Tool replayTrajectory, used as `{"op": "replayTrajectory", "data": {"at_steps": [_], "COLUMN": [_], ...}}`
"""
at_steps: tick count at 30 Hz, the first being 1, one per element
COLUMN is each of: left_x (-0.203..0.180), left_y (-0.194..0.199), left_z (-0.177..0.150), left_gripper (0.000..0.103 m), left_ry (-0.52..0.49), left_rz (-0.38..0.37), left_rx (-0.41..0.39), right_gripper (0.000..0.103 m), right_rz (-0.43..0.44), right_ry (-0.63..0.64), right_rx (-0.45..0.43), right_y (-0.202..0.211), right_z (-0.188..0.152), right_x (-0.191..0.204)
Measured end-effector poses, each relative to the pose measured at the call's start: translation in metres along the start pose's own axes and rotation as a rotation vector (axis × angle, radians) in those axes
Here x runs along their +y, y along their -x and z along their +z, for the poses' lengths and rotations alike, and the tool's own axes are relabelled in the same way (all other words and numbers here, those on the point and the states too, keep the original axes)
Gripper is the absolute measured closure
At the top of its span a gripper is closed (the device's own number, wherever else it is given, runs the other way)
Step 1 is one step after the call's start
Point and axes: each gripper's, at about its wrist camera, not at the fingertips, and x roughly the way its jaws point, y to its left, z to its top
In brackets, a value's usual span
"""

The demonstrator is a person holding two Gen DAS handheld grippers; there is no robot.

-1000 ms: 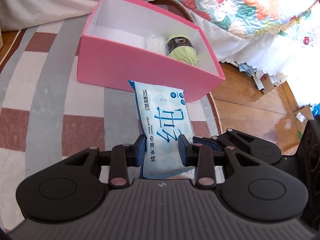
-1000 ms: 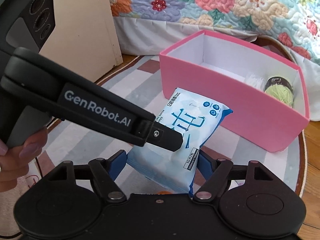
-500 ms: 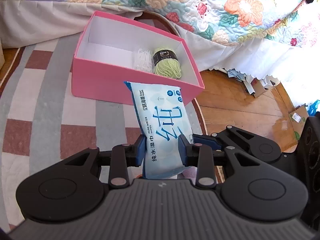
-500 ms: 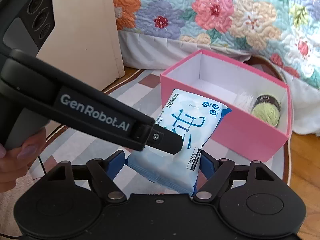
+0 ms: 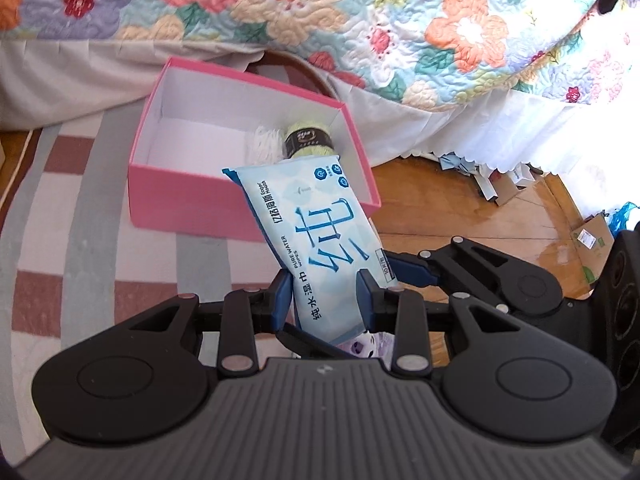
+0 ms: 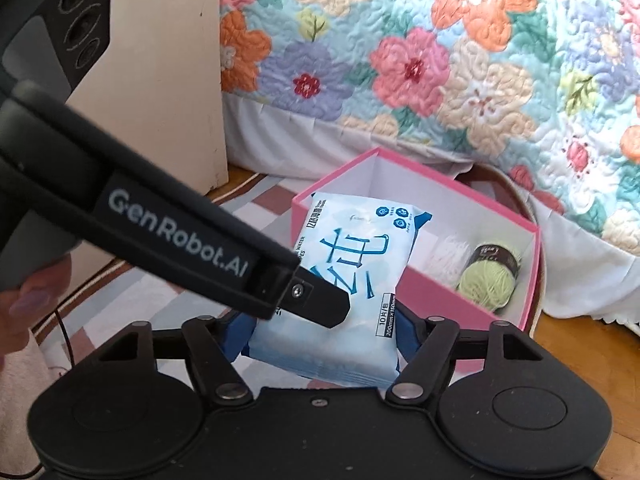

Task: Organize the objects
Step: 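Lift the wet-wipes pack with the left gripper and carry it over the box, then lower the wet-wipes pack into the box and open the left gripper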

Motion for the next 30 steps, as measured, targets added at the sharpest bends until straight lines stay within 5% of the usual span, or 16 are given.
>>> {"op": "replayTrajectory", "data": {"at_steps": [13,22,30], "left_x": [-0.010,-0.007,0.008], "left_y": [-0.011,-0.036,-0.059], "left_z": [0.042,0.080,0.110], "left_gripper": [0.071,0.071,0.071], "left_ry": [-0.019,0.026,0.113], "left_rz": [0.035,0.069,0.089], "left_rx": [0.023,0.098,0.063], "right_gripper": [0.031,0.033,0.033], "right_rz": [0.001,0.064,0.143], "right_ry": [-0.058,-0.120,-0.199], "right_rx": [0.010,0.062,0.064], "right_y": [-0.008,-0.030,-0.059], "right_z": [0.028,0.049,0.070], "right_x": [-0.025,-0.055,-0.092]}}
